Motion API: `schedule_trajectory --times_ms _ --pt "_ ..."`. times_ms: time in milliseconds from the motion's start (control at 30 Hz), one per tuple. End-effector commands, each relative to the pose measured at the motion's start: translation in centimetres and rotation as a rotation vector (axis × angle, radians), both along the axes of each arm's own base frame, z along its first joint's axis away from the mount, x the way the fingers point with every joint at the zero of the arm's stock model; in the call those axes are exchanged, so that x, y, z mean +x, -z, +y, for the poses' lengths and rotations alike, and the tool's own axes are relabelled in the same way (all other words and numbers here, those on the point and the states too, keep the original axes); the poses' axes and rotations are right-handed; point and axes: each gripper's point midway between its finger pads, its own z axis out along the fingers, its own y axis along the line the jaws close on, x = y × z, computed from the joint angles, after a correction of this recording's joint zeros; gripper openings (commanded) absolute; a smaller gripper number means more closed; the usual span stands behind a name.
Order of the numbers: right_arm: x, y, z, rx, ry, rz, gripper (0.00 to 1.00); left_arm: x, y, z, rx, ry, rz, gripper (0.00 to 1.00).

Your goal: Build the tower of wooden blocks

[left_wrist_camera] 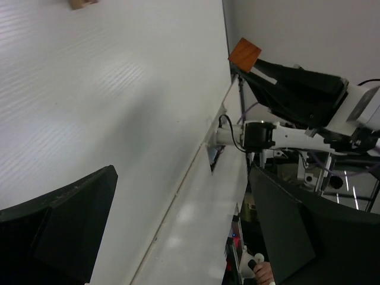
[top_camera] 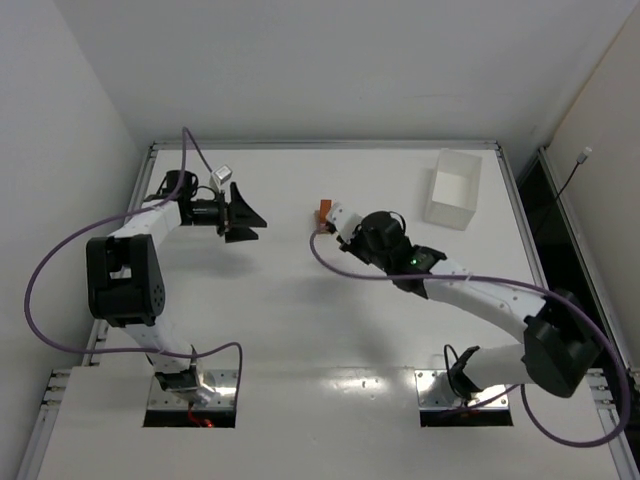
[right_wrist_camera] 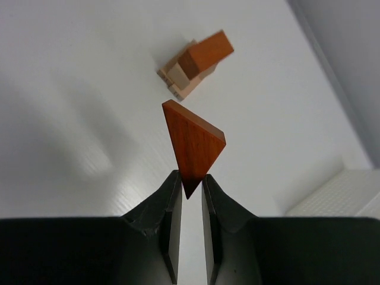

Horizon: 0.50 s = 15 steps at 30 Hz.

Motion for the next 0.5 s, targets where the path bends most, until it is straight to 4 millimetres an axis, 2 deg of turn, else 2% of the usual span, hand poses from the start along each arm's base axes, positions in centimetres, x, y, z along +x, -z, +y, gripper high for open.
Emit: schedule_trajectory --times_ms 0,67,133,167,200,267,300,367,400,467 --pt "0.3 -5.5 1.8 0.024 -0.105 -0.304 0.0 -0.7 -3.9 -1.8 -0.105 0.112 -0.145 0.93" --pt "-0.9 -7.2 2.5 -0.012 -0.202 -0.421 0.0 -1.0 -4.4 -2.8 -0.1 0.152 -0.177 0.93" --pt "-1.6 -7.7 2.7 -0.045 -0.266 -0.517 0.0 -0.9 -4.6 -3.3 -0.06 0.173 -0.215 0.93" --pt "-2.6 -7.5 2.9 -0.054 -0.32 -0.547 0.0 -0.9 -4.5 -3.8 -0.034 0.188 -0.234 0.93" --pt "-2.8 -8.8 3.0 -0.041 -0.332 -0.615 0.0 -1.2 -4.6 -4.1 -0.019 0.2 -0.227 0.91" --pt "-4.3 -8.5 3.6 -0.099 -0.432 -0.704 0.0 -0.6 -4.8 -4.4 0.041 0.228 -0.299 0.91" --pt "-4.6 -9.9 3.5 -0.088 -0.438 -0.774 0.0 -1.3 -4.8 -5.0 0.053 0.252 -0.288 0.91" --pt "-5.5 -9.8 4.0 -0.13 -0.511 -0.83 0.0 -1.4 -4.7 -5.5 0.096 0.284 -0.333 0.89" --pt "-6.0 -10.1 4.1 -0.121 -0.533 -0.85 0.0 -1.3 -4.9 -5.5 0.1 0.291 -0.353 0.84" --pt "-6.2 -10.1 4.4 -0.13 -0.559 -0.866 0.0 -1.7 -5.1 -6.6 0.164 0.329 -0.401 0.82"
